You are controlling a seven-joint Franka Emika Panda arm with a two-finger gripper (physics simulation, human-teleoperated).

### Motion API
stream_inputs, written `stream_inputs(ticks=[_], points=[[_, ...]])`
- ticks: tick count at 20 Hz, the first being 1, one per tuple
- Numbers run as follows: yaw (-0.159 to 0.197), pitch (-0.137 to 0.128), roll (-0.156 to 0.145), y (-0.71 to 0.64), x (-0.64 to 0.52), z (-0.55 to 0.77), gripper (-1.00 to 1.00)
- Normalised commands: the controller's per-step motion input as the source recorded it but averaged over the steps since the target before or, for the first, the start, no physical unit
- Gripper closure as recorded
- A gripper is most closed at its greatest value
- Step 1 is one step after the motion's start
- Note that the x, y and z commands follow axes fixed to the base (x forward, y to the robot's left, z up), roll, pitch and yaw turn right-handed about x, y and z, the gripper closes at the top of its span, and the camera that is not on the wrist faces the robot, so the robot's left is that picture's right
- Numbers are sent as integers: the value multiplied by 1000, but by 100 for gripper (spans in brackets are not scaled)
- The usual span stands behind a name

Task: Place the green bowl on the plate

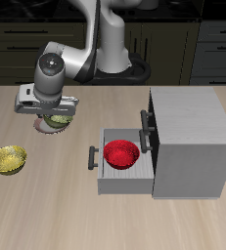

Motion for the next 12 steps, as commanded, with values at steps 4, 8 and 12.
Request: stream_inputs(ticks=[4, 8, 12], points=[[4, 4, 2, -9, -7, 85, -100], [16, 0, 0, 14, 53, -11, -100], [1, -13, 3, 20, 56, 23, -100]])
